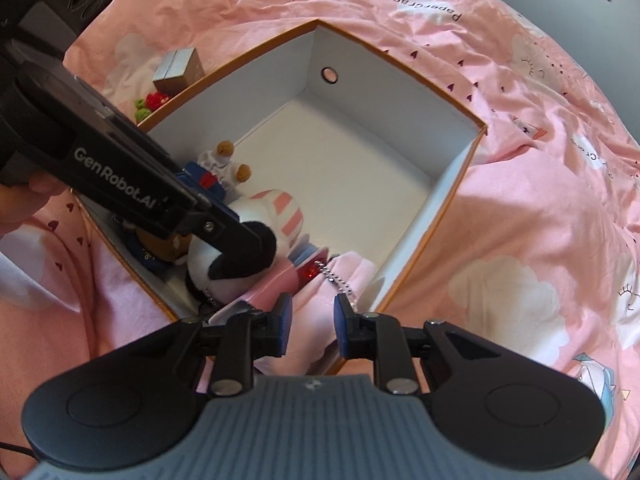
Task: Organize objects
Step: 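Open both grippers to release the wallet and pouch in the box, then withdraw both grippers and grasp the dark card holder with the left gripper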
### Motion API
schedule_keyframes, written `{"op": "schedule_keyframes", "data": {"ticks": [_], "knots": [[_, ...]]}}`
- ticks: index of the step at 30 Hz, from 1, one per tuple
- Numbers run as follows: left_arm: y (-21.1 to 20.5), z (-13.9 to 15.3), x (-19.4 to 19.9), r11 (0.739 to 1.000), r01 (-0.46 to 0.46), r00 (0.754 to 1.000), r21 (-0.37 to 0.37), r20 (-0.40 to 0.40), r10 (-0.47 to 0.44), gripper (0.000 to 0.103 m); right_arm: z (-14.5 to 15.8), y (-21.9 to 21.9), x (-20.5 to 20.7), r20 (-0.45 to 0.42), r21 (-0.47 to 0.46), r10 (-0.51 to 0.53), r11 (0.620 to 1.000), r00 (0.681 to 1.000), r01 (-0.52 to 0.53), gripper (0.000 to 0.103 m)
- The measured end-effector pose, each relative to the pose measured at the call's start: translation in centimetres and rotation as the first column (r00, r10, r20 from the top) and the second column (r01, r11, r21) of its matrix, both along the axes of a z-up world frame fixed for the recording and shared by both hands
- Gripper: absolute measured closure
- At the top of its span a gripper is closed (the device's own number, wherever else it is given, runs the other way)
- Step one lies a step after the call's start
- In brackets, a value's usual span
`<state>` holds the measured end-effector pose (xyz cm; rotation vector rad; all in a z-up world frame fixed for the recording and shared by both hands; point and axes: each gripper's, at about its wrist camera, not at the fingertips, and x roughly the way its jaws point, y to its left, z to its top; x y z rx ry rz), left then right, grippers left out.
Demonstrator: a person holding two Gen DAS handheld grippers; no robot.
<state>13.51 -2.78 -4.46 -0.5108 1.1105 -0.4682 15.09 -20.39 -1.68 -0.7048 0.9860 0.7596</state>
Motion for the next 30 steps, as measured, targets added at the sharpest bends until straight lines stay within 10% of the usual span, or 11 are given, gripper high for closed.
{"op": "schedule_keyframes", "data": {"ticks": [16, 30], "knots": [[-0.4, -1.2, -0.4, 0.996, -0.014, 1.000, 0.091, 0.020, 0.012, 0.079, -2.5, 1.1, -0.1, -0.027, -0.017, -0.059, 0.998, 0.998, 0.058, 0.081], [2.2, 5.0, -4.7, 0.982, -0.042, 0.978, 0.186, 0.208, 0.003, 0.074, 2.3, 0.8, -4.2, 0.066, 0.375, -0.337, 0.881, 0.939, 0.289, 0.078]]}}
